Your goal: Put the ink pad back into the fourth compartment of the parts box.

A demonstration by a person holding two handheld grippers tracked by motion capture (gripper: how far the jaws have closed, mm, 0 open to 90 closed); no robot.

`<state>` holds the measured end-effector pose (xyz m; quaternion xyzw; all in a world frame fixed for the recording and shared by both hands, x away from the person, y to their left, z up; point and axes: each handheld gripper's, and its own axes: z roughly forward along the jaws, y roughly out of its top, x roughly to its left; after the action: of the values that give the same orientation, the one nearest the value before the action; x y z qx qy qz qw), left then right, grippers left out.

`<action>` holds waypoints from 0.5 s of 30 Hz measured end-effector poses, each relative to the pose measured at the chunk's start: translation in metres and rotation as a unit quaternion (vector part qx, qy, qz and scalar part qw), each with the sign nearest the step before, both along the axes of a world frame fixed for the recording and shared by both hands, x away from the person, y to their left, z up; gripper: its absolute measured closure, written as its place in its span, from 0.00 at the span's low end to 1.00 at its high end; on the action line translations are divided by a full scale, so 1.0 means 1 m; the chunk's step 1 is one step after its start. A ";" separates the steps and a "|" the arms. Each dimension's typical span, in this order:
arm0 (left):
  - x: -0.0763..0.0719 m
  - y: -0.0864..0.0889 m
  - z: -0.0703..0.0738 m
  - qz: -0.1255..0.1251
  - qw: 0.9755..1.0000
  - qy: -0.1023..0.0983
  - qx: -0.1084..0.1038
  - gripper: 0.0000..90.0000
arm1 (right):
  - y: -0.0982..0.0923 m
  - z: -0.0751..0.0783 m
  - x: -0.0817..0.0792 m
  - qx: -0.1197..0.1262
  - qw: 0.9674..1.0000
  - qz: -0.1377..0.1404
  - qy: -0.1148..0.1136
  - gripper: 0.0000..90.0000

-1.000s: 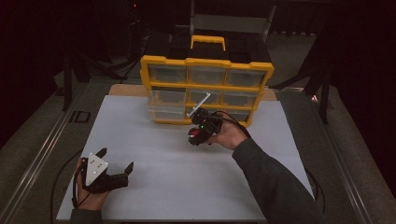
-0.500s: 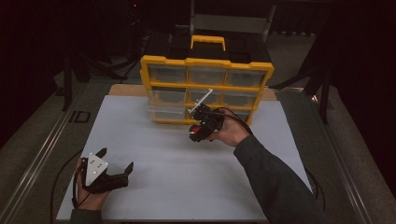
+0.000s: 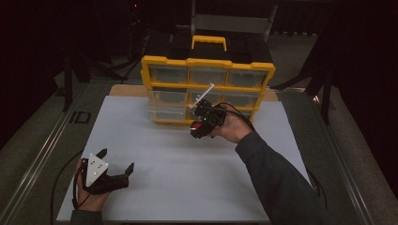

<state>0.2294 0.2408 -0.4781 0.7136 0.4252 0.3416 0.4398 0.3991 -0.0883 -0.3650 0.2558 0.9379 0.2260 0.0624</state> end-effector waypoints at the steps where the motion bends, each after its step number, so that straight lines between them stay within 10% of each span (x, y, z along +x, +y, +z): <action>1: 0.000 0.000 0.000 0.000 1.000 0.000 0.000 0.00 | 0.000 0.002 0.001 0.001 1.000 -0.003 0.000 0.33; 15: 0.000 0.000 0.000 0.000 1.000 0.000 0.000 0.00 | 0.001 0.018 0.004 0.003 1.000 -0.001 -0.010 0.33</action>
<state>0.2292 0.2410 -0.4779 0.7137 0.4252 0.3418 0.4393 0.4032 -0.0869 -0.3474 0.2543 0.9363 0.2315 0.0711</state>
